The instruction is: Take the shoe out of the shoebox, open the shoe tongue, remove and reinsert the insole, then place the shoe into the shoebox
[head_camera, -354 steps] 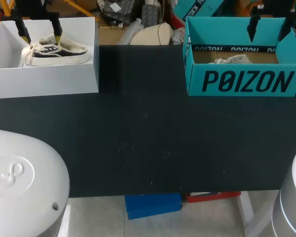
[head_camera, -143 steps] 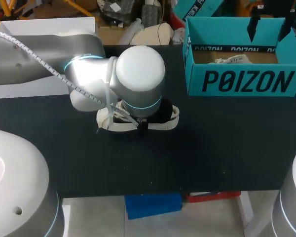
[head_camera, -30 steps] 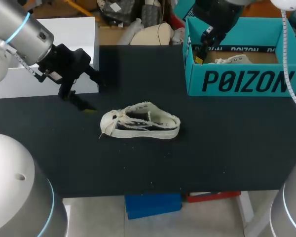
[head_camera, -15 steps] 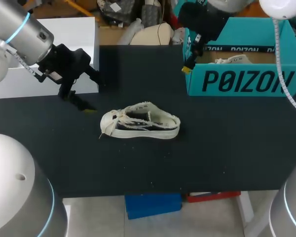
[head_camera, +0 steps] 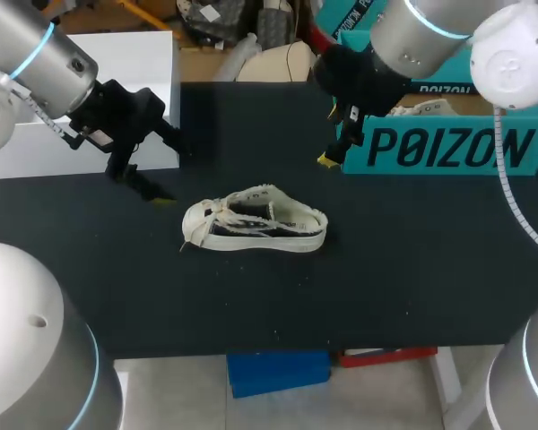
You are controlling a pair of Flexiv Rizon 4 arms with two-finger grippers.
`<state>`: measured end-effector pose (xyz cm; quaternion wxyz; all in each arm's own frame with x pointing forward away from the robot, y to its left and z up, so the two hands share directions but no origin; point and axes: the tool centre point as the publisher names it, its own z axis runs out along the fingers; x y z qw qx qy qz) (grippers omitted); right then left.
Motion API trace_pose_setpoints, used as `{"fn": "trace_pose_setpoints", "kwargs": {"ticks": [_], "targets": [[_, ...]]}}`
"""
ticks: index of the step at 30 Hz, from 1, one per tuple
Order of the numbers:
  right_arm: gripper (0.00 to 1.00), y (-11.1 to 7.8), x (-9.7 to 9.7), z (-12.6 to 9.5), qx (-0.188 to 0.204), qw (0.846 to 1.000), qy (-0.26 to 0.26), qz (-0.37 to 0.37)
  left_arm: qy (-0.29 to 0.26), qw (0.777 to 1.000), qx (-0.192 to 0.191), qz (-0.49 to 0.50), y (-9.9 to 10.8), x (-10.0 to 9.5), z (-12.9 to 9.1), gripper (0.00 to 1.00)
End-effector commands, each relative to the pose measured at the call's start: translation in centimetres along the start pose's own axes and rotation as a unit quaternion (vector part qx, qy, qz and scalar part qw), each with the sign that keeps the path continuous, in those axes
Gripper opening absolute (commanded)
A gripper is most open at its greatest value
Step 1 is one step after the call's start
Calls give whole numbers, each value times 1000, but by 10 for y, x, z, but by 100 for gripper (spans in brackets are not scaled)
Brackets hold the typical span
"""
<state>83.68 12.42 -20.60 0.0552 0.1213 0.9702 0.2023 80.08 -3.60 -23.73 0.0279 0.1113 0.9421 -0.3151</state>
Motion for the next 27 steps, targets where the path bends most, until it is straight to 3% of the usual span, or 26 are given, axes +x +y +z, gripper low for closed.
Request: {"fn": "trace_pose_setpoints", "kwargs": {"ticks": [1,4,14,27], "targets": [[100,-4,6,6,-21,1000,-2,-8,-1,1000,0,1,1,0,1,100],[100,-6,15,26,-70,997,-15,-27,-1,1000,0,1,1,0,1,100],[100,-8,31,74,-124,989,6,-78,-1,1000,0,1,1,0,1,100],[100,-8,31,74,-124,989,6,-78,-1,1000,0,1,1,0,1,100]]}}
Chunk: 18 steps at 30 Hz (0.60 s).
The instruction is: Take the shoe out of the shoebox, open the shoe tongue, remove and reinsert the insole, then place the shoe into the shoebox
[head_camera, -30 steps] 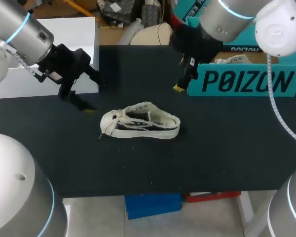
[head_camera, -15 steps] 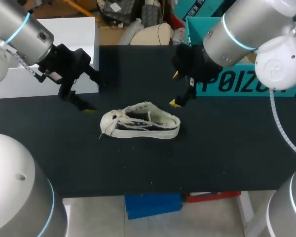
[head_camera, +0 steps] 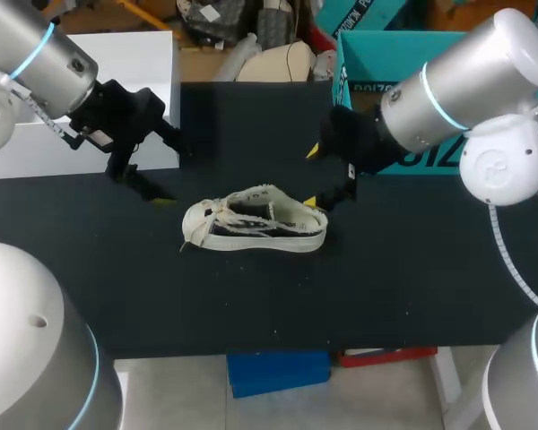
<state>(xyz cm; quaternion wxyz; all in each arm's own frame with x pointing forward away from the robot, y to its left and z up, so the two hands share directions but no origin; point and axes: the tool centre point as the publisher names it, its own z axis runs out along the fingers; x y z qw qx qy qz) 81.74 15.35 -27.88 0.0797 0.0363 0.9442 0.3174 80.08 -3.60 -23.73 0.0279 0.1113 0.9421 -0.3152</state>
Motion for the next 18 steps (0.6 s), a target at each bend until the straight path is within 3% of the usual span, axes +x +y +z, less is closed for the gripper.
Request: {"fn": "trace_pose_setpoints", "kwargs": {"ticks": [1,6,18], "targets": [[100,-2,1,3,-14,1000,0,1,-1,1000,0,1,1,0,1,100],[100,-16,-5,20,-66,998,-14,-1,-1,1000,0,1,1,0,1,100],[100,-46,-15,44,-121,993,7,7,-1,1000,0,1,1,0,1,100]]}}
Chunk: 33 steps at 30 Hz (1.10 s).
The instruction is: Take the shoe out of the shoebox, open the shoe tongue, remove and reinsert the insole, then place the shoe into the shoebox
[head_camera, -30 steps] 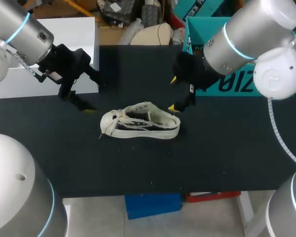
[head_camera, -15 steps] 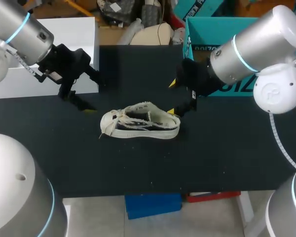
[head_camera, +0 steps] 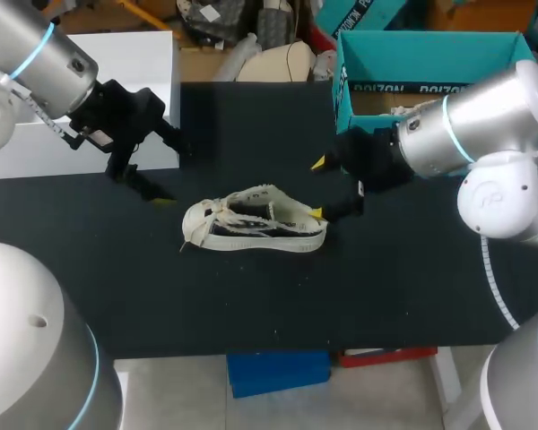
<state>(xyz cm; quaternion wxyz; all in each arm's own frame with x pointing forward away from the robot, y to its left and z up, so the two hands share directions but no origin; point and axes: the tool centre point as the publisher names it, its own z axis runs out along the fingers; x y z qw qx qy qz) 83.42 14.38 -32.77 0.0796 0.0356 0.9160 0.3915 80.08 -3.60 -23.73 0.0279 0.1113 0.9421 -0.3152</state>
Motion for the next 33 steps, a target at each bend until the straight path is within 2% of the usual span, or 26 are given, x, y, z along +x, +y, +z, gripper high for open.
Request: {"fn": "trace_pose_setpoints", "kwargs": {"ticks": [1,15,33], "targets": [[100,-13,-4,9,-46,999,8,2,-1,1000,0,1,1,0,1,100],[100,-42,6,40,-86,996,19,22,-1,1000,0,1,1,0,1,100],[100,-57,4,58,-106,993,26,38,-1,1000,0,1,1,0,1,100]]}}
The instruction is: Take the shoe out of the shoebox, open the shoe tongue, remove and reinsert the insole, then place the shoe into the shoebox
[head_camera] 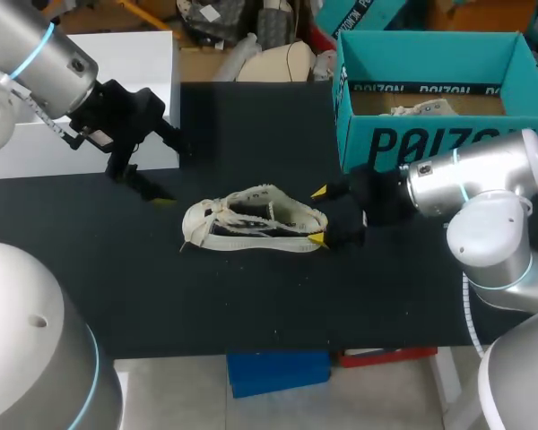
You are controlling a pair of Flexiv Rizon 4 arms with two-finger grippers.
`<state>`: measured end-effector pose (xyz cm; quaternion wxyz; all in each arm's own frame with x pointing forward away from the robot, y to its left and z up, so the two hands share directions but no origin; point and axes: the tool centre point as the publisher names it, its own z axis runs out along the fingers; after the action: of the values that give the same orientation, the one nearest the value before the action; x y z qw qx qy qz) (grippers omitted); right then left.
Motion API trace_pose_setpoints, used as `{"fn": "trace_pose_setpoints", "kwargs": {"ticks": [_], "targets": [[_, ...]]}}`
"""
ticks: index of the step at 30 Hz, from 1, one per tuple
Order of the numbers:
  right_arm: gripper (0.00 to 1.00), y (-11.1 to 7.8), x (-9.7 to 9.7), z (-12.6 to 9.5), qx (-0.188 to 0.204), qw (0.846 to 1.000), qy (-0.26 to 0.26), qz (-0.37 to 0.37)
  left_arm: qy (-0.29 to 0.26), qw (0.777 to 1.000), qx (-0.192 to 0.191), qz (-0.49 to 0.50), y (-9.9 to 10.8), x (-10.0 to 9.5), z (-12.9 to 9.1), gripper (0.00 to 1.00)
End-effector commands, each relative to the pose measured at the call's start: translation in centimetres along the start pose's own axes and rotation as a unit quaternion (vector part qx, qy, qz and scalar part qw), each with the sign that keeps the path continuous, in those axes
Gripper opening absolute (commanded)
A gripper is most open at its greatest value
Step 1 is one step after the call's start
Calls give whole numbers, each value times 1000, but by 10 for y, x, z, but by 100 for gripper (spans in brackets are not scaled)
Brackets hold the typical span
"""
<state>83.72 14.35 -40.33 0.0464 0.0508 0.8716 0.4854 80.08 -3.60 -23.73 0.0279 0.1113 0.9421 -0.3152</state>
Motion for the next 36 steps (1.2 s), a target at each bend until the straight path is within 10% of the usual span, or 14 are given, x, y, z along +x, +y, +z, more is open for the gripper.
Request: {"fn": "trace_pose_setpoints", "kwargs": {"ticks": [1,32,33,34,35,36], "targets": [[100,-4,-2,7,-6,1000,3,3,-1,1000,0,1,1,0,1,100],[100,-17,4,45,-39,998,44,21,-1,1000,0,1,1,0,1,100],[78,-17,4,45,-39,998,44,21,-1,1000,0,1,1,0,1,100],[24,-17,4,45,-39,998,44,21,-1,1000,0,1,1,0,1,100],[0,-17,4,45,-39,998,44,21,-1,1000,0,1,1,0,1,100],[0,-17,4,45,-39,998,44,21,-1,1000,0,1,1,0,1,100]]}}
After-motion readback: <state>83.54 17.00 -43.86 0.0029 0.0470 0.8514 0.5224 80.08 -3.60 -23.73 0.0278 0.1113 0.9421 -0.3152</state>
